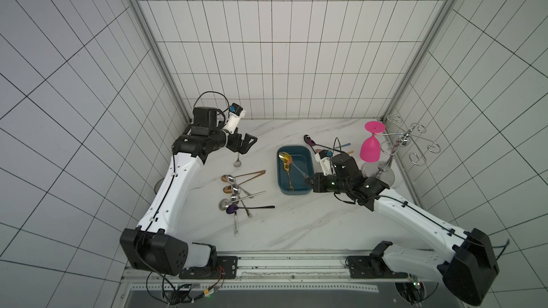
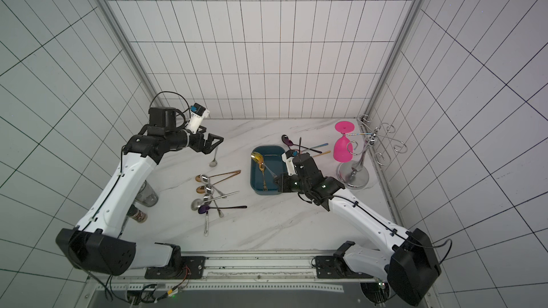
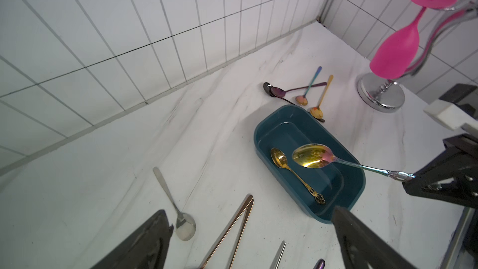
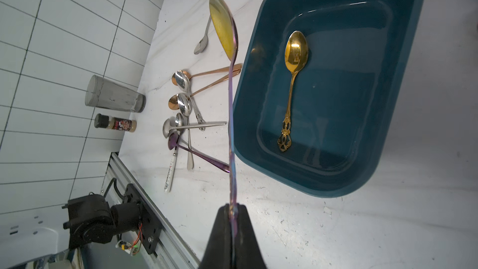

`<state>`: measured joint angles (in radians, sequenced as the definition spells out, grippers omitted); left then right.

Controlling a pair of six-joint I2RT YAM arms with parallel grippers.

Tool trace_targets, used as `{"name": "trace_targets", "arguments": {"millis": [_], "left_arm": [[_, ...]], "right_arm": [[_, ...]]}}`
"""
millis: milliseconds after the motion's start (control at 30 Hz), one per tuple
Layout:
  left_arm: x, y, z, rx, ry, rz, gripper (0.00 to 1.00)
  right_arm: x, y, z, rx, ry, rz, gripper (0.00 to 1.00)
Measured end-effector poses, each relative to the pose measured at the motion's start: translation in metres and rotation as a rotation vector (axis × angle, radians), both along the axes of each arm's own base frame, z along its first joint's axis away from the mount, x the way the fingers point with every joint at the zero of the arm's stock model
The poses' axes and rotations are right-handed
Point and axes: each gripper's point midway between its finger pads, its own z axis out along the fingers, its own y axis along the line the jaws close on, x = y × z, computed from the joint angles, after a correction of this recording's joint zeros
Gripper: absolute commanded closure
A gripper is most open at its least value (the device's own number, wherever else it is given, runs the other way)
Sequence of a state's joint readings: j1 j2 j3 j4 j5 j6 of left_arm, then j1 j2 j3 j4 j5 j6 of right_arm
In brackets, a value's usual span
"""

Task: Put the spoon into the storage box
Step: Pick up the spoon from the center of the board, then place the spoon in the storage box.

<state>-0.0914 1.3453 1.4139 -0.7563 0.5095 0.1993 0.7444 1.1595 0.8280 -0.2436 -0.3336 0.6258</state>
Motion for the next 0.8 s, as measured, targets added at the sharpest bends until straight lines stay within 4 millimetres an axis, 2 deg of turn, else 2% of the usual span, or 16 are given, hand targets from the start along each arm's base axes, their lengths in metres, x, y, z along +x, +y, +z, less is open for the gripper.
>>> {"name": "trace_targets", "arguments": {"millis": [167,300,433,533,800], "left_arm": [[0.003,0.045,-0.014,-0.124,0.038,0.188,0.01],[-0.001,0.072,-0.008,-0.173,0.008,0.301,0.01],[-0.003,0.075,0.012,-0.197,-0.053,0.323,0.01],[-0.004,0.076,0.019,-0.214,-0.074,0.337,0.01],[-0.002,0.078,0.006,-0.248,-0.025,0.394,0.01]], "right_arm": [[0.011,-0.012,-0.002,0.072,0.058,-0.136,1.00],[0.019,-0.017,-0.001,0.102,0.100,-0.234,1.00],[0.026,-0.021,0.001,0.128,0.128,-0.317,1.00],[0.030,-0.021,0.004,0.175,0.153,-0.388,1.00],[0.029,-0.020,0.012,0.320,0.203,-0.540,1.00]]}}
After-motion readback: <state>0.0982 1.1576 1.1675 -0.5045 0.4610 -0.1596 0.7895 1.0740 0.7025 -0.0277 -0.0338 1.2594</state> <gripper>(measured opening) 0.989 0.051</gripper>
